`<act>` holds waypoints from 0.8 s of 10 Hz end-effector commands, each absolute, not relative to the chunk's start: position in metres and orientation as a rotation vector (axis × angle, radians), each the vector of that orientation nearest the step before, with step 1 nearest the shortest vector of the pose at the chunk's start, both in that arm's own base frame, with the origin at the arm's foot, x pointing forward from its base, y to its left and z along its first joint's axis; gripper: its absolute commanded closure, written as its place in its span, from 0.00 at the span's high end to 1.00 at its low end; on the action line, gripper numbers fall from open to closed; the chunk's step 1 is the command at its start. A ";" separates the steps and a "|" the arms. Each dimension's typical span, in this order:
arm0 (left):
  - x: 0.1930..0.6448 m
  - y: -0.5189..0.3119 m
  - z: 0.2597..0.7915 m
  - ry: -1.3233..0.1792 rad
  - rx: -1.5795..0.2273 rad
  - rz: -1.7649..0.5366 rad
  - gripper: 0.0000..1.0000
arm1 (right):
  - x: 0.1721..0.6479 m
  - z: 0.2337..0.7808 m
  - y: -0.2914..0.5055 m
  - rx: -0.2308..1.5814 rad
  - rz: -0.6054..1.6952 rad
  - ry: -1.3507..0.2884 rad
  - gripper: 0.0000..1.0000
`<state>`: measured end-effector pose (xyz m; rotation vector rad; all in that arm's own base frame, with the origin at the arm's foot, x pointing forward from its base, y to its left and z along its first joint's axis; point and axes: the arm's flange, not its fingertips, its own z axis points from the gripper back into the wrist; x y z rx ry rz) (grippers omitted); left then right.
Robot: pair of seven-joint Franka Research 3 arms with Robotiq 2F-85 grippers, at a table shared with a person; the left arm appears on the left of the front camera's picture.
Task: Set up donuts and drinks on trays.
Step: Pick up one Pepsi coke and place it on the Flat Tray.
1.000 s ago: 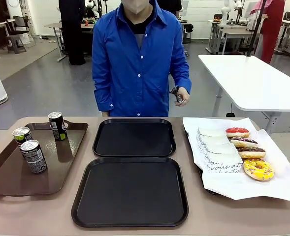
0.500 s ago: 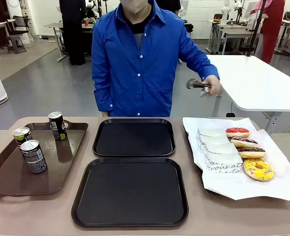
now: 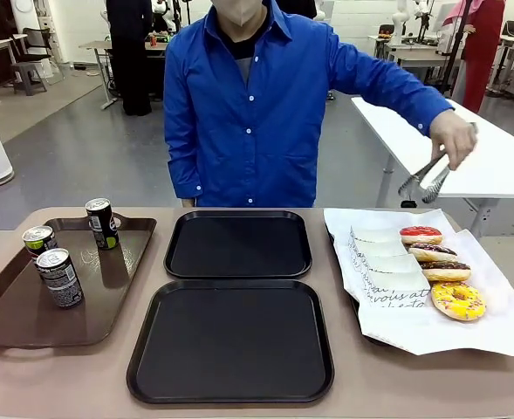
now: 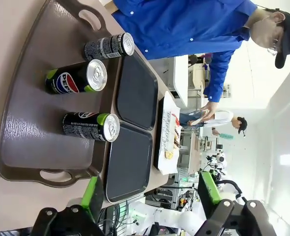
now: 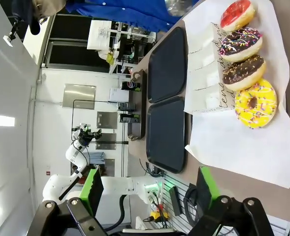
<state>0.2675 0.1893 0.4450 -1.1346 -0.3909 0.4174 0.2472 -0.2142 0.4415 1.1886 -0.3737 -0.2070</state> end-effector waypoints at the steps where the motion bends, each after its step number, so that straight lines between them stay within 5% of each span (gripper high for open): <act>1: 0.268 0.189 0.447 -0.397 -1.154 0.424 1.00 | 0.249 0.442 -0.215 1.205 -0.197 -0.396 1.00; 8: 0.268 0.189 0.447 -0.397 -1.154 0.424 1.00 | 0.249 0.442 -0.215 1.205 -0.197 -0.396 1.00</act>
